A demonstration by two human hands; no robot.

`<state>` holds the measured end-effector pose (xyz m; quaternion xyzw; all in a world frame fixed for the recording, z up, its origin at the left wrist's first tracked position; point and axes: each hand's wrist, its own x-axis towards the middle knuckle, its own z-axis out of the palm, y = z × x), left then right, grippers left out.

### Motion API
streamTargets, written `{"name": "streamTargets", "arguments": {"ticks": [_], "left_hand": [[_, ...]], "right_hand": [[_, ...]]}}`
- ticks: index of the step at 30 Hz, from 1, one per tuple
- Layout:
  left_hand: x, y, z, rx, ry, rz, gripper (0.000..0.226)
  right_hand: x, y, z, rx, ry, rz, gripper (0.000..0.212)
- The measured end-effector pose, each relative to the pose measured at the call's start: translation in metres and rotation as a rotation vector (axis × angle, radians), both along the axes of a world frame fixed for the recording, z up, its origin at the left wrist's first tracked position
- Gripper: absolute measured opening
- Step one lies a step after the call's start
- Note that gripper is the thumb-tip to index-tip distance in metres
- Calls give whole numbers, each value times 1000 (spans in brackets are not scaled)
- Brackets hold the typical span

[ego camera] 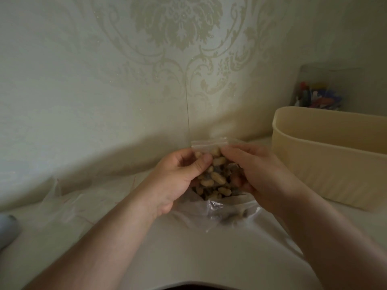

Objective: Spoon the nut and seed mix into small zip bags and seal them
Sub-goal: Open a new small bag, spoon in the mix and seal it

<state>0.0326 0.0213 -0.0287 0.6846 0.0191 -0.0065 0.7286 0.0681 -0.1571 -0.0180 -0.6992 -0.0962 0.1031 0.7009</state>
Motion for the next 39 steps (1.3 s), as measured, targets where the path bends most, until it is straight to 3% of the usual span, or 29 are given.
{"name": "streamTargets", "arguments": {"ticks": [7, 10, 13, 15, 19, 24, 30, 35, 39], "left_hand": [[1, -1, -6, -16, -104, -4, 19], [1, -1, -6, -1, -128, -31, 31], [-2, -2, -4, 10, -135, -119, 52], [-3, -3, -2, 28, -155, -138, 51], [-3, -5, -1, 26, -133, -135, 47], [-1, -3, -2, 11, -118, -79, 42], [1, -4, -1, -103, -99, -37, 41], [1, -1, -3, -63, -114, -55, 63], [1, -4, -4, -42, -117, -53, 49]], "right_hand": [[-2, 3, -6, 65, -143, -72, 10], [-5, 2, -3, 120, -137, -44, 9], [-5, 3, -5, 32, -194, -64, 5], [-5, 3, -5, 12, -208, -74, 3], [-5, 5, -4, 179, -117, -59, 28], [-5, 3, -4, 278, -43, 13, 14], [2, 3, -16, 106, -137, -1, 24], [5, 2, -17, 202, -99, 32, 24], [4, 2, -16, 233, -103, 89, 21]]}}
